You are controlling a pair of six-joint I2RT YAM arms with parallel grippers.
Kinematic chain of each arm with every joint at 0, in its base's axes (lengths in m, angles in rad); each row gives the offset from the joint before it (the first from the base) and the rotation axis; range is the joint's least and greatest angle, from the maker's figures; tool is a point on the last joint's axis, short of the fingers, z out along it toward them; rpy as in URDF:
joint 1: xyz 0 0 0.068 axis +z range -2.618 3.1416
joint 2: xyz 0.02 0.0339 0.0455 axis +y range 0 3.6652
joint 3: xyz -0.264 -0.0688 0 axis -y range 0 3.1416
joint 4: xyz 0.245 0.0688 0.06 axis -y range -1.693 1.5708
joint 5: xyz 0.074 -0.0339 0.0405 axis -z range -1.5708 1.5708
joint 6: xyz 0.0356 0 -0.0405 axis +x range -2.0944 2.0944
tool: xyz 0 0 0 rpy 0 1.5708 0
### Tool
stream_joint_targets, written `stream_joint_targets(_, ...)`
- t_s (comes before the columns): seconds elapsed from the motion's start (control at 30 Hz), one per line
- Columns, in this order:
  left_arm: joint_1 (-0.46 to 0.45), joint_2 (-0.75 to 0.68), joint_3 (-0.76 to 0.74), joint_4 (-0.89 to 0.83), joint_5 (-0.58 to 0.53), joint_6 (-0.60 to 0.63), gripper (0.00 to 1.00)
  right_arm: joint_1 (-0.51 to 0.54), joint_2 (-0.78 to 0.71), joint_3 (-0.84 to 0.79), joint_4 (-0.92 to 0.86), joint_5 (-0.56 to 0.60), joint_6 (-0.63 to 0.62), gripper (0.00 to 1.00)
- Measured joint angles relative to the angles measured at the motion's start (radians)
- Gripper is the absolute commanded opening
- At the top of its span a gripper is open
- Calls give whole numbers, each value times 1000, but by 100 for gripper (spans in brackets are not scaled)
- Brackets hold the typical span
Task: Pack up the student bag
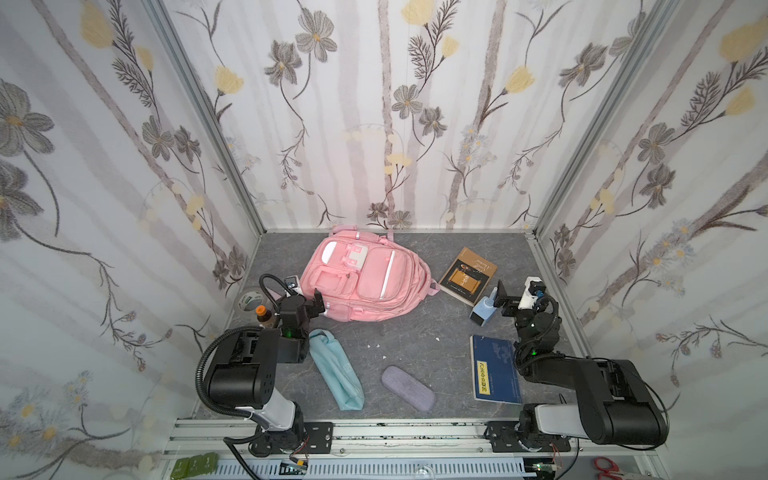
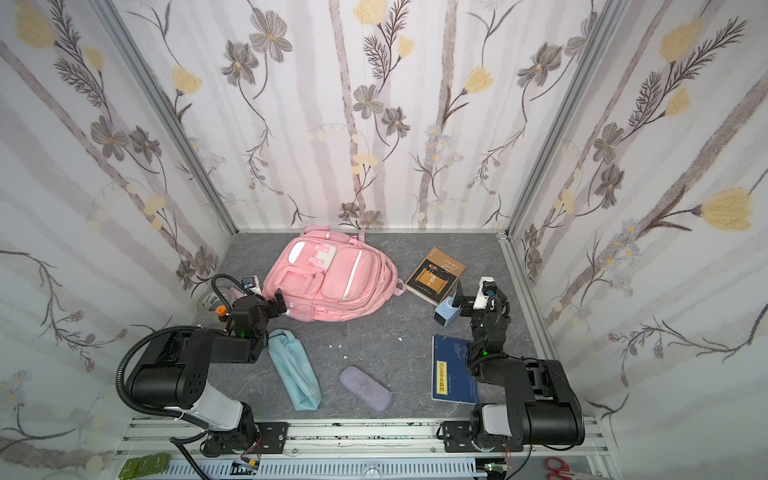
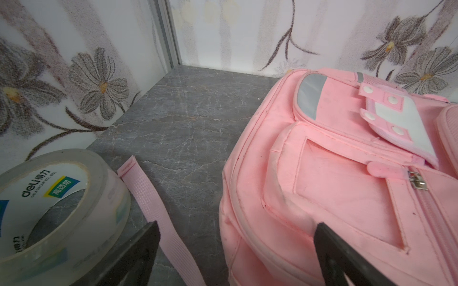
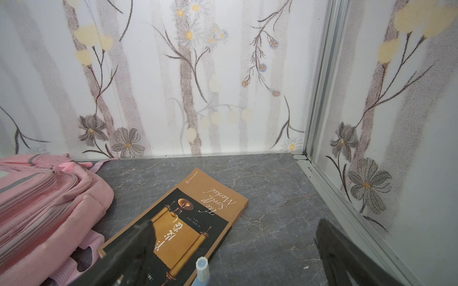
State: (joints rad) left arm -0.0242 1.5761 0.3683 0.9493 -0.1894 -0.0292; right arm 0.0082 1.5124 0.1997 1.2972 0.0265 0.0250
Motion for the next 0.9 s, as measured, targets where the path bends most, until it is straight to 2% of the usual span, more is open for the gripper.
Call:
stream_joint_targets(0.27,4,-46,-20,-4,-7,-11,100,-1,-15,-10,-3,7,1,100)
stream_joint_targets(0.6,29,-329,-14,-176,-23,-33,100,-9,-193,-21,-96,25,12,100)
stream_joint_targets(0.77,34,-459,89,-346,-16,4,100,-9,-273,21,-237,21,20,100)
stream_joint_targets(0.9,36,-507,259,-558,-12,23,98,-8,-329,129,-432,18,33,99)
